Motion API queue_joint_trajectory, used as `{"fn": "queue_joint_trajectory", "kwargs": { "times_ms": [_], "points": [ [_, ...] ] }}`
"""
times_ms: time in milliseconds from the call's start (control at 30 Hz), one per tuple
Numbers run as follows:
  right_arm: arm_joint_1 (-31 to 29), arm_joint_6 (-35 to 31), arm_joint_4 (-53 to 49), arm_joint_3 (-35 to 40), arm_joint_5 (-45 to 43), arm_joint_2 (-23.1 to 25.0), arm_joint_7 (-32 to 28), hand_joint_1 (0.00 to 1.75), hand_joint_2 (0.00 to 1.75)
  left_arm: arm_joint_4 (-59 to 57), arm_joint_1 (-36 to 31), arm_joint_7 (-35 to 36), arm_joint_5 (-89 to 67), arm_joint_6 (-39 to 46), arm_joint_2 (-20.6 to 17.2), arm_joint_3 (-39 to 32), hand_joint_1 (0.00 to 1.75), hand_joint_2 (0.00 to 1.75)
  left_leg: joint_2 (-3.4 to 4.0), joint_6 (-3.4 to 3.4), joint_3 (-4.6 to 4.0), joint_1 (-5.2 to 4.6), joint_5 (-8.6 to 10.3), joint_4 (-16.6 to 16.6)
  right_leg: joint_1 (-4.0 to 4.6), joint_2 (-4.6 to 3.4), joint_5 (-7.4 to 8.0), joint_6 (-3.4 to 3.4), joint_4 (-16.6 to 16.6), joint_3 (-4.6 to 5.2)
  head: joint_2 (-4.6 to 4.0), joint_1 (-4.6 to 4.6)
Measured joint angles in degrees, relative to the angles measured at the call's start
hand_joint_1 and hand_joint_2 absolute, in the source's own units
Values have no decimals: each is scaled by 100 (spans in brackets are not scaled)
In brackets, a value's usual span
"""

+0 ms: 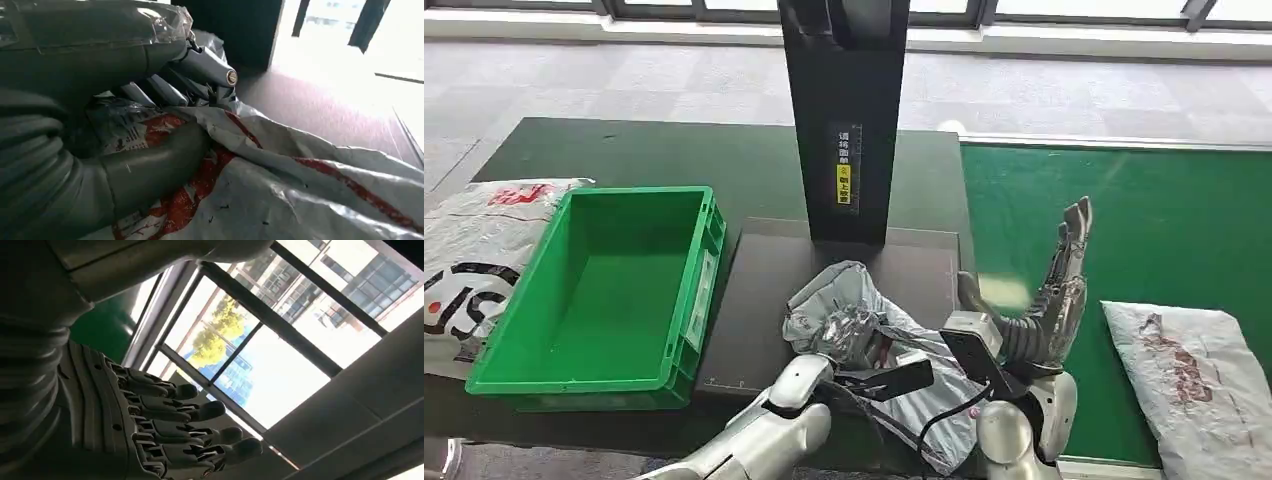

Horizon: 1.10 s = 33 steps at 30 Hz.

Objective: Moved the parcel from conveyor to table for the left to box.

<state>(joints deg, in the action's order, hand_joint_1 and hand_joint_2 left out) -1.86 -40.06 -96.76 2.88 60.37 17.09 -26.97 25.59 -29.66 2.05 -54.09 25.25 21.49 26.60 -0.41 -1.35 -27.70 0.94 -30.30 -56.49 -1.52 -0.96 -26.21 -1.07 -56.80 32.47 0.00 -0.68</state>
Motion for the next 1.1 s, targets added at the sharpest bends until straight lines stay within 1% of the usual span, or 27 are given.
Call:
{"fn": "queue_joint_trajectory", "kwargs": {
  "times_ms": [100,133,233,300,367,467,600,800,1100],
  "points": [
    [17,0,-98,0,44,0,55,0,175,218,69,-17,-190,912,-70,-129,175,175,-1,-1,0,0,1,0,0,1,0,0,0,3,0,0],
    [21,0,-125,0,50,0,59,0,175,307,71,-28,-224,1093,-99,-193,175,175,-1,-1,0,1,1,0,1,1,0,0,-1,2,0,0],
    [28,-2,-175,0,44,0,57,0,175,629,131,-107,-401,1298,-166,-389,175,175,0,-1,-1,1,1,0,0,0,0,0,-3,2,0,2],
    [35,-4,-195,-15,-4,0,35,0,175,1215,378,-258,-924,1429,-217,-663,175,175,3,-1,0,1,1,0,1,-3,0,0,-4,4,0,0],
    [41,-2,-206,-33,-63,0,-30,0,175,1937,623,-545,-1446,1473,-219,-1078,175,175,3,-2,-1,0,1,0,0,-3,0,0,-4,7,0,0],
    [54,-4,-212,-94,-124,0,-85,0,175,2940,908,-887,-1773,1488,-188,-1680,175,175,5,-2,-2,0,1,0,0,-5,-1,0,-3,9,0,0],
    [65,-4,-217,-159,-164,0,-129,0,175,4104,1150,-1012,-1913,1488,-192,-2276,175,175,2,-2,-1,1,2,0,1,-2,-1,0,-4,10,0,2],
    [67,-4,-219,-168,-164,0,-127,0,175,4948,1288,-1014,-1968,1488,-232,-2627,175,175,2,-7,0,1,5,0,1,-2,0,1,-8,9,0,2],
    [79,-4,-269,-181,-122,0,-79,0,175,5510,1377,-990,-2085,1488,-251,-2828,175,175,2,-7,-2,1,5,0,1,-3,0,1,-8,10,0,0]
  ]
}}
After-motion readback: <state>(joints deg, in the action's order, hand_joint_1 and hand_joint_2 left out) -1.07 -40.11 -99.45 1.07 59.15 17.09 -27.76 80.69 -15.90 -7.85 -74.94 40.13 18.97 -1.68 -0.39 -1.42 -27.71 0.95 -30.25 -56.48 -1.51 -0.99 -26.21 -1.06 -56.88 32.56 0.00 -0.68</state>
